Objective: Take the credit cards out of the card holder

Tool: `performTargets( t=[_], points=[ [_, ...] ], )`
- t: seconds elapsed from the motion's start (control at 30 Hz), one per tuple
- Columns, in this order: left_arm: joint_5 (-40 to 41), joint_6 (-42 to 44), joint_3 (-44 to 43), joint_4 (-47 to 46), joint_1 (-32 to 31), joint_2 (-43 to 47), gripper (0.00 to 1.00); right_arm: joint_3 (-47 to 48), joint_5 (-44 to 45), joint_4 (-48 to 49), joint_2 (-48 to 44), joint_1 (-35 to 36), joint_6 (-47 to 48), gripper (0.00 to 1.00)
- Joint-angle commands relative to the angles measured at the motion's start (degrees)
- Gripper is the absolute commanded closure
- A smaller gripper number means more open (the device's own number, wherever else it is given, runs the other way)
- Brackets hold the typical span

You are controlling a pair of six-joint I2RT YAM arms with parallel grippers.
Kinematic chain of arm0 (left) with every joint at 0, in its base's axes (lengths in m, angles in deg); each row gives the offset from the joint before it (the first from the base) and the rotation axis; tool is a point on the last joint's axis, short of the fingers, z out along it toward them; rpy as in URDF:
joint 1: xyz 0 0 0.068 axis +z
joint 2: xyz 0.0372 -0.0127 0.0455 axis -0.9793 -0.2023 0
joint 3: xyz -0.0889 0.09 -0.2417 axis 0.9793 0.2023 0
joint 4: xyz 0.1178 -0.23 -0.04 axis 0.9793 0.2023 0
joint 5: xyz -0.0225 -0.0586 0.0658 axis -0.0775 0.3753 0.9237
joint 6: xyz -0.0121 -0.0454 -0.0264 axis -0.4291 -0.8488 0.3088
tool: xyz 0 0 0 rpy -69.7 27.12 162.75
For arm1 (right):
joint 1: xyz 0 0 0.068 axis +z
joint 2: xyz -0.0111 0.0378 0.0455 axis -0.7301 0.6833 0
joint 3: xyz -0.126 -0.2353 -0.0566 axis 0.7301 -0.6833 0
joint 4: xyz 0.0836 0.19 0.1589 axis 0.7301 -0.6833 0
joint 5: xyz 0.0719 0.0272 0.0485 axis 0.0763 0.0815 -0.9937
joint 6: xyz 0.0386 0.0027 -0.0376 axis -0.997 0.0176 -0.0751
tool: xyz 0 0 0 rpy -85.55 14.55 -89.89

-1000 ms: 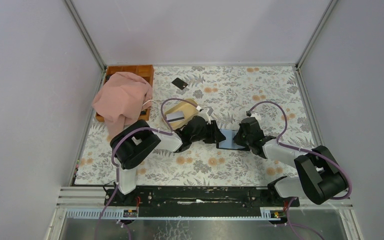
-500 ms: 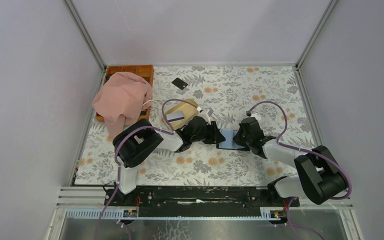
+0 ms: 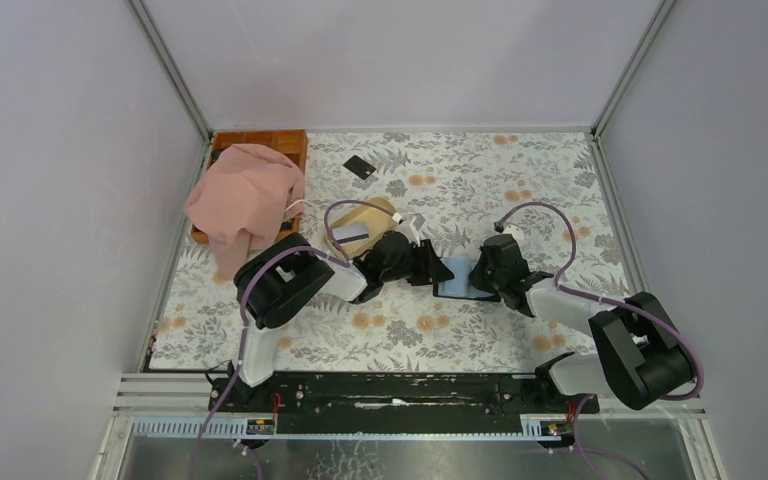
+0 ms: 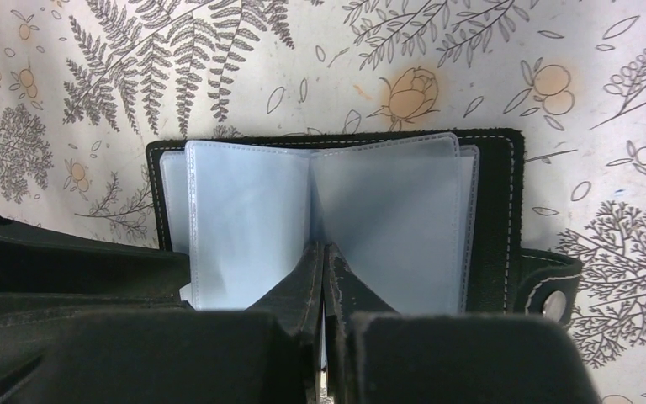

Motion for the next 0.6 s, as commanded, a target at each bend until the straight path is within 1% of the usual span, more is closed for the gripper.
performTargets(
  t=[0.0, 0.23, 0.43, 0.57],
  points=[
    [-7.9, -5.9, -1.6, -12.3, -1.8, -3.7, 0.59, -1.6, -1.3, -2.4, 1.0, 0.0, 0.3, 1.00],
    [-10.8, -10.5, -1.0, -21.1, -2.2, -5.5, 0.59, -1.8, -1.4, -2.3, 0.5, 0.0, 0.3, 1.00],
    [-12.9, -14.9, -1.7, -28.3, -2.3, -8.8, 0.59, -1.9, -1.7, -2.2, 0.3, 0.0, 0.3, 1.00],
    [-13.0, -16.1, -2.1, -30.3, -2.3, -9.9, 0.60, -1.9, -1.9, -2.2, 0.5, 0.1, 0.4, 1.00]
  ],
)
